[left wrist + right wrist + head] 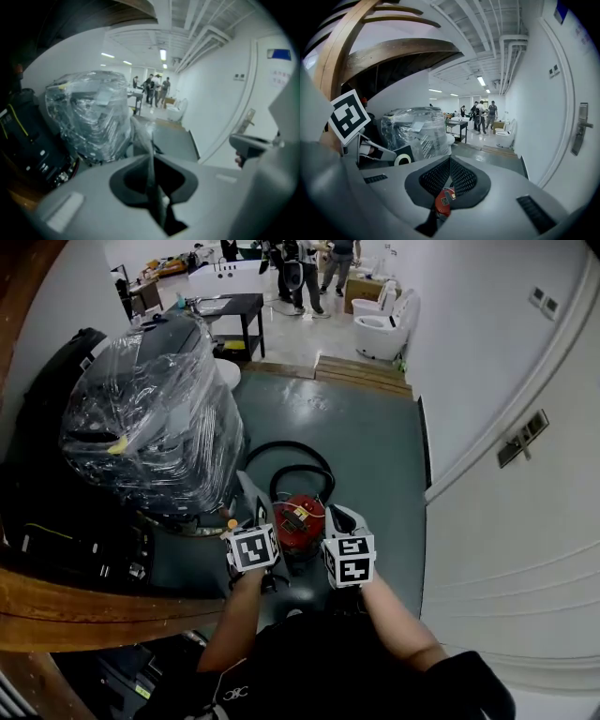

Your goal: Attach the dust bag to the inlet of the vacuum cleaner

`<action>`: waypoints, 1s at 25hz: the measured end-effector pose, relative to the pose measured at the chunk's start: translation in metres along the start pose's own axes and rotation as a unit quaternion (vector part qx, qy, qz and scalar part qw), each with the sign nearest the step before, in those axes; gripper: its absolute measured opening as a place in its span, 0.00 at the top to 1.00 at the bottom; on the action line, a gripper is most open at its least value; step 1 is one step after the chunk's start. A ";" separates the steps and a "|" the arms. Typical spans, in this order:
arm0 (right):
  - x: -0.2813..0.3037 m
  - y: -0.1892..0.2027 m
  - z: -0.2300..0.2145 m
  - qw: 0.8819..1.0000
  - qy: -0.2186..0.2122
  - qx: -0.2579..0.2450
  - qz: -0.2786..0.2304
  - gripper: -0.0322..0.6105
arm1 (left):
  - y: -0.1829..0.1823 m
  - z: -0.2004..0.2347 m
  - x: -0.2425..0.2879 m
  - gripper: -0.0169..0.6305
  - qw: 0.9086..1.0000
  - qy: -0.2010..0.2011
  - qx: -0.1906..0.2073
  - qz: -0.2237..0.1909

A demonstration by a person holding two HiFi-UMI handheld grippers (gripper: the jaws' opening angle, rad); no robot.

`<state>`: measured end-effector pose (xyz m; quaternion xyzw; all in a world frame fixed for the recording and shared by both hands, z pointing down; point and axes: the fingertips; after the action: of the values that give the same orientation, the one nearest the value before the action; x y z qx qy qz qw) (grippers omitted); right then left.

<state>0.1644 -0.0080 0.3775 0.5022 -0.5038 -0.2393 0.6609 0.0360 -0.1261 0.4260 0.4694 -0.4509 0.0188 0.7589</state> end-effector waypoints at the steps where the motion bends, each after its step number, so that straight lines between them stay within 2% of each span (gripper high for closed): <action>1: 0.008 0.001 -0.001 1.000 -0.012 -0.004 0.005 0.96 | 0.000 0.009 0.003 0.93 1.000 -0.013 -0.012 0.002; 5: 0.035 0.006 -0.012 0.998 -0.048 -0.011 0.040 0.96 | 0.006 0.038 0.014 0.93 0.997 -0.061 -0.057 0.009; 13: 0.089 0.031 -0.015 0.987 -0.115 -0.039 0.103 0.96 | 0.043 0.071 0.032 0.93 0.982 -0.139 -0.123 0.031; 20: 0.132 0.075 -0.009 0.966 -0.187 -0.075 0.164 0.96 | 0.098 0.090 0.046 0.93 0.965 -0.190 -0.177 0.044; 25: 0.162 0.122 0.001 0.946 -0.227 -0.106 0.208 0.96 | 0.150 0.098 0.075 0.93 0.959 -0.201 -0.194 0.045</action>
<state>0.2019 -0.0956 0.5568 0.2458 -0.7054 -0.2562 0.6134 -0.0520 -0.1433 0.5979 0.2870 -0.6099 -0.1300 0.7272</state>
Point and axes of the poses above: the fingertips, and each gripper's own axes: x forward along the fingers, z to its left, y out of its underside, and after that the axes turned 1 degree about y, right-handed
